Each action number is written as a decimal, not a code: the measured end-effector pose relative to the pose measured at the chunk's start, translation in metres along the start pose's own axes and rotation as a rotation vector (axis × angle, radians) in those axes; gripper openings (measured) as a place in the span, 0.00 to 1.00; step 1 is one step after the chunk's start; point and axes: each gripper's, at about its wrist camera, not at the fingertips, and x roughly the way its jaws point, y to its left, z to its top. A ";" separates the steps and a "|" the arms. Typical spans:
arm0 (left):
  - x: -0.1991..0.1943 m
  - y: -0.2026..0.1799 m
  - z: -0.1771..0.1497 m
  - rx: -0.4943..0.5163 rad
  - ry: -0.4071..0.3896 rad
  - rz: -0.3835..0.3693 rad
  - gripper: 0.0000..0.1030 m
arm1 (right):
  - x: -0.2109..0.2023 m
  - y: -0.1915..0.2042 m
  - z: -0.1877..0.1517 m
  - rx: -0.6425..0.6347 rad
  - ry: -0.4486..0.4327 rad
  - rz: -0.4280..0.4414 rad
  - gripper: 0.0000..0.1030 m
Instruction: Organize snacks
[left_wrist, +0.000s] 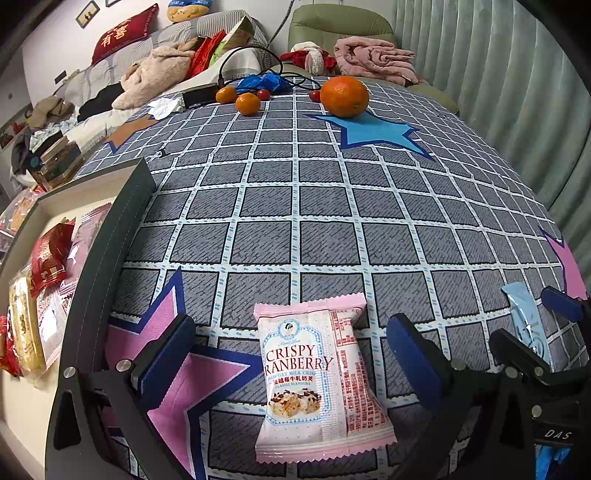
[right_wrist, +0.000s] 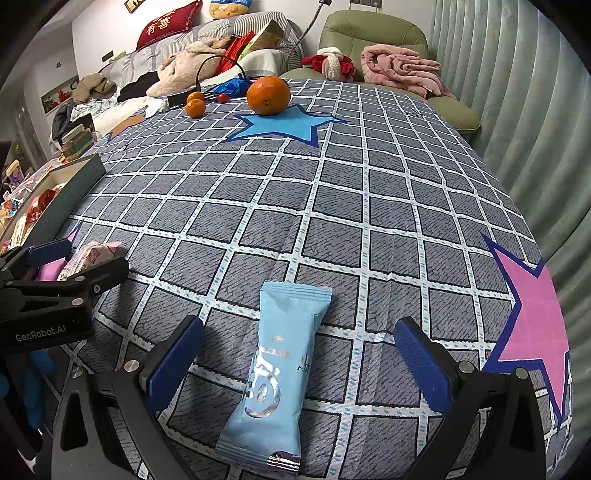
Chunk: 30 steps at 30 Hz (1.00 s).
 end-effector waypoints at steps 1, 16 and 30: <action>0.000 0.000 0.000 0.000 0.000 0.000 1.00 | 0.000 0.000 0.000 0.000 0.000 0.000 1.00; 0.001 0.000 0.000 0.000 0.000 0.000 1.00 | 0.000 0.000 0.000 0.000 0.000 0.000 1.00; -0.008 -0.004 -0.005 -0.020 0.112 0.012 1.00 | 0.001 0.002 0.003 -0.009 0.033 0.004 1.00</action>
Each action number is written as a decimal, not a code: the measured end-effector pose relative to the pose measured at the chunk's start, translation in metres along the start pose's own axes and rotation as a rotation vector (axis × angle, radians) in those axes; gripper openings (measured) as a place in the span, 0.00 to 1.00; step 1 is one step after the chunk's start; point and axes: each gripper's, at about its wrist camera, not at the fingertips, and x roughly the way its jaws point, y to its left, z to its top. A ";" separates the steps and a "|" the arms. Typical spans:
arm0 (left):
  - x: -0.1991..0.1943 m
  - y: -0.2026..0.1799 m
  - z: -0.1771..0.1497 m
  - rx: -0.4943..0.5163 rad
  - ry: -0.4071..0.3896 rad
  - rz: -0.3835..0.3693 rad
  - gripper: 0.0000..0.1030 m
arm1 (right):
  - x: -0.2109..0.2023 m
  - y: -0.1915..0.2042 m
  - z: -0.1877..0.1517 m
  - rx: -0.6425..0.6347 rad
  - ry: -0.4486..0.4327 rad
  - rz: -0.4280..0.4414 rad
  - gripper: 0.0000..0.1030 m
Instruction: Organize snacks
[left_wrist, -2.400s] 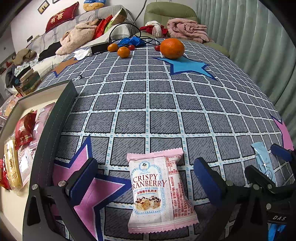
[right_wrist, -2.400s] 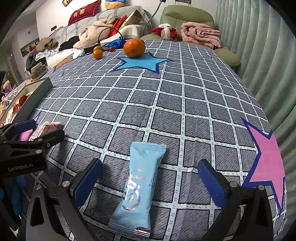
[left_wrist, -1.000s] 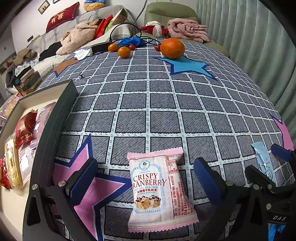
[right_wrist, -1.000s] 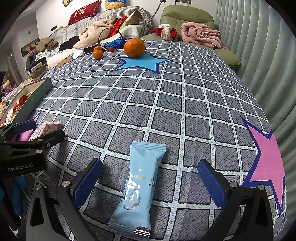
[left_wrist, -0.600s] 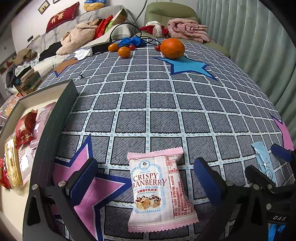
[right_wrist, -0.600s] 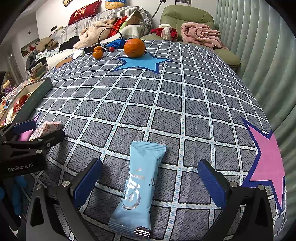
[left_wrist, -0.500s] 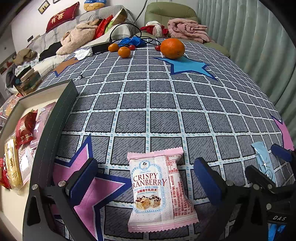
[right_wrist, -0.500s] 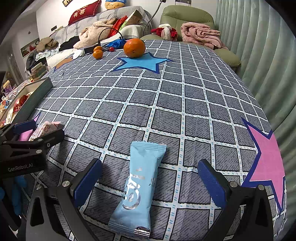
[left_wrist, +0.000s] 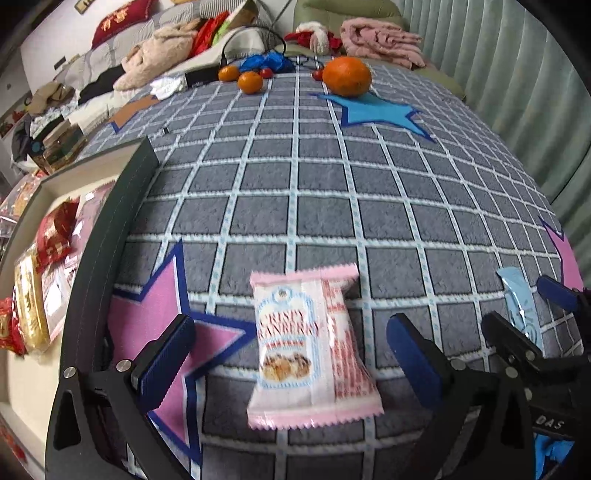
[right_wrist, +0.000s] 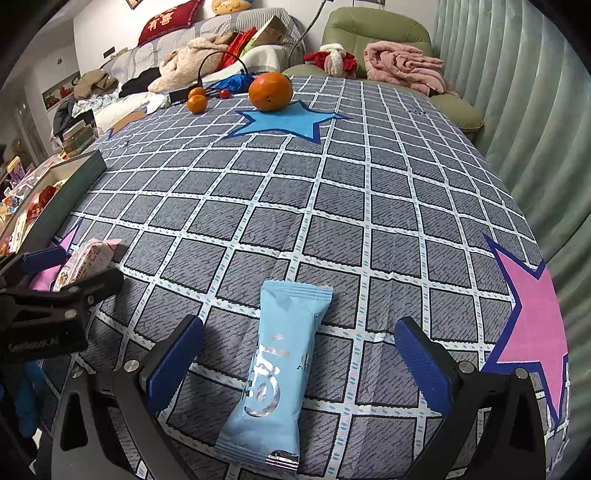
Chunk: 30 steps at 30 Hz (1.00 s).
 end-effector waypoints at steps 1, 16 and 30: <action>0.000 -0.001 0.000 0.000 0.013 0.000 1.00 | 0.001 0.000 0.002 -0.006 0.017 0.004 1.00; 0.006 -0.006 0.009 0.004 0.125 -0.004 0.99 | 0.011 -0.005 0.020 -0.079 0.169 0.048 1.00; -0.025 0.000 -0.001 0.004 0.058 -0.145 0.41 | -0.015 0.004 0.012 -0.083 0.135 0.067 0.24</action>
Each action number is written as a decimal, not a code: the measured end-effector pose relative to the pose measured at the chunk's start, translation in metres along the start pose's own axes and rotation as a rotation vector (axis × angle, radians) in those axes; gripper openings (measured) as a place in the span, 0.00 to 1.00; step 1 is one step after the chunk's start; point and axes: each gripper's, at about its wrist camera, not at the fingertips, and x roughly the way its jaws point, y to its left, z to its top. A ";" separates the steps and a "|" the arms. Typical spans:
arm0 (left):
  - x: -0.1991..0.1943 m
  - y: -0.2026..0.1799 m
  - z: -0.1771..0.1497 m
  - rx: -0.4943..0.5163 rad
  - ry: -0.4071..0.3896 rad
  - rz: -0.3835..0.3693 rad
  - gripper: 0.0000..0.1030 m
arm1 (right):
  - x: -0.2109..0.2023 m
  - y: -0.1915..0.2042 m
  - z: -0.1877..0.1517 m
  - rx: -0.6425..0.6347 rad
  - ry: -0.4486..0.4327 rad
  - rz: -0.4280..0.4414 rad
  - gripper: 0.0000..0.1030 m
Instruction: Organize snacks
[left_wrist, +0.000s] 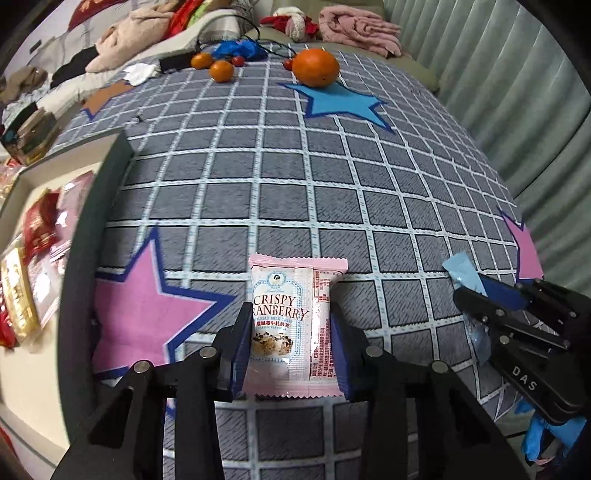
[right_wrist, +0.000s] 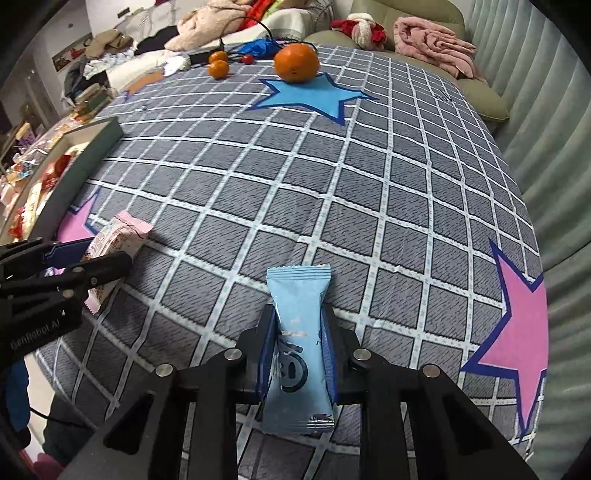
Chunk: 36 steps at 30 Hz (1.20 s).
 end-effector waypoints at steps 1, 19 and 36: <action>-0.004 0.002 -0.001 0.002 -0.008 0.001 0.41 | -0.003 0.001 -0.002 0.007 -0.006 0.018 0.24; -0.032 0.021 -0.012 -0.004 -0.063 0.029 0.41 | 0.002 0.023 0.006 0.012 0.029 0.042 0.88; -0.068 0.027 -0.005 0.002 -0.127 0.024 0.41 | -0.006 0.031 0.013 0.046 -0.006 0.128 0.24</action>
